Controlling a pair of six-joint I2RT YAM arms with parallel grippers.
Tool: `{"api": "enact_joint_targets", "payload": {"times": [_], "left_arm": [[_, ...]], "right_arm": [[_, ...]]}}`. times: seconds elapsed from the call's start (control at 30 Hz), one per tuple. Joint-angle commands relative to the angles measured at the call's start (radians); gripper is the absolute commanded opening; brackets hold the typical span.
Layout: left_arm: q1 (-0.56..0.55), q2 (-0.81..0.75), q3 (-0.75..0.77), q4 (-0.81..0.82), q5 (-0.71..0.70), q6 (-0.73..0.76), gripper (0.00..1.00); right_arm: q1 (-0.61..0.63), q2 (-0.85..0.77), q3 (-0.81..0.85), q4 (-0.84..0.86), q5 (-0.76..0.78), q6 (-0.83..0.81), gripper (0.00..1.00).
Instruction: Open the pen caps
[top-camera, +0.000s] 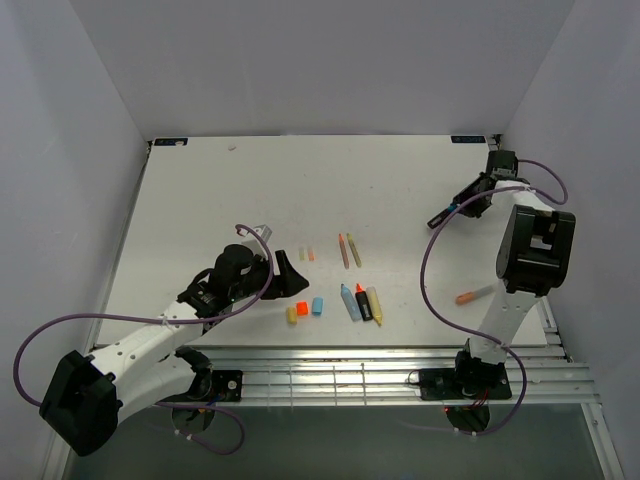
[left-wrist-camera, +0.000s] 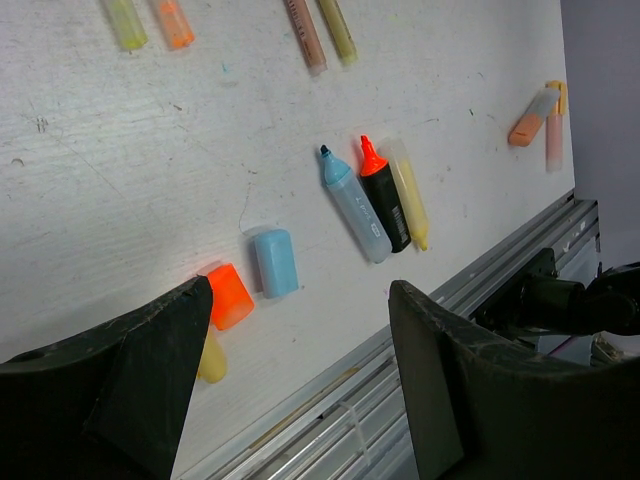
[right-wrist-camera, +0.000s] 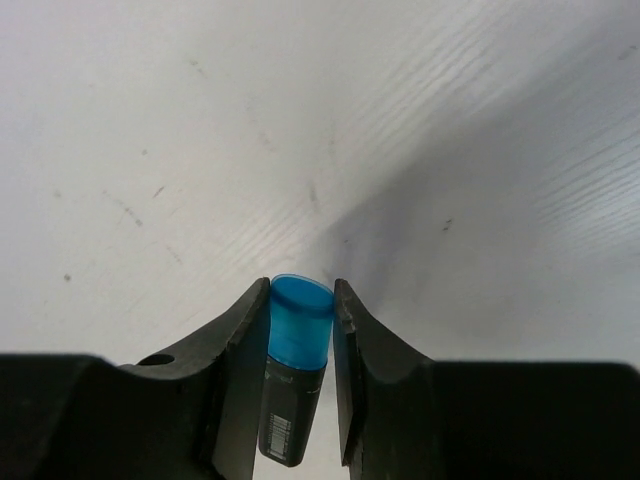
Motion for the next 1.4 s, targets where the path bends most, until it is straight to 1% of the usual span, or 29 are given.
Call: {"api": "enact_joint_targets", "payload": {"times": [0.0,0.2,0.27,0.37,0.57,0.63,0.8,0.87,0.93,0.97,1.07,1.13,1.17,1.2,1.27,1.3,1.37], "left_arm": [[0.001,-0.001,0.016,0.009,-0.006,-0.02,0.81],[0.001,-0.015,0.076,-0.008,0.039,-0.041,0.81],[0.001,-0.031,0.093,-0.01,0.062,-0.053,0.81],[0.001,-0.056,0.099,0.011,0.107,-0.081,0.82],[0.001,-0.084,0.091,0.087,0.19,-0.162,0.85],[0.001,-0.102,0.079,0.139,0.21,-0.171,0.85],[0.001,-0.099,0.044,0.255,0.302,-0.193,0.84],[0.001,-0.062,0.028,0.292,0.36,-0.196,0.84],[0.001,-0.004,0.01,0.39,0.435,-0.225,0.83],[0.001,0.016,0.004,0.421,0.443,-0.234,0.83],[-0.025,0.091,0.004,0.504,0.425,-0.259,0.8],[-0.074,0.129,0.025,0.51,0.39,-0.25,0.79],[-0.094,0.168,0.051,0.51,0.348,-0.238,0.78],[-0.129,0.188,0.062,0.51,0.327,-0.234,0.77],[-0.163,0.217,0.079,0.51,0.267,-0.231,0.77],[-0.192,0.243,0.094,0.51,0.217,-0.231,0.76],[-0.217,0.267,0.11,0.512,0.167,-0.228,0.76]], "right_arm": [[0.042,-0.109,-0.003,0.069,-0.055,-0.017,0.08],[0.138,-0.218,-0.043,0.06,-0.078,-0.058,0.08],[0.167,-0.284,-0.072,0.058,-0.085,-0.077,0.08],[0.24,-0.394,-0.161,0.072,-0.101,-0.107,0.08],[0.315,-0.601,-0.345,0.07,-0.187,-0.14,0.08],[0.327,-0.665,-0.406,0.077,-0.236,-0.149,0.08],[0.373,-0.744,-0.48,0.064,-0.384,-0.201,0.08],[0.399,-0.77,-0.509,0.069,-0.412,-0.213,0.08],[0.425,-0.793,-0.531,0.093,-0.441,-0.206,0.08],[0.436,-0.799,-0.552,0.107,-0.455,-0.2,0.08],[0.476,-0.808,-0.572,0.144,-0.483,-0.161,0.08],[0.509,-0.816,-0.581,0.156,-0.471,-0.134,0.08],[0.52,-0.819,-0.58,0.161,-0.458,-0.123,0.08],[0.531,-0.821,-0.58,0.164,-0.434,-0.111,0.08],[0.56,-0.825,-0.578,0.167,-0.414,-0.074,0.08],[0.571,-0.827,-0.575,0.167,-0.391,-0.065,0.08],[0.602,-0.83,-0.566,0.158,-0.359,-0.042,0.08]]}}
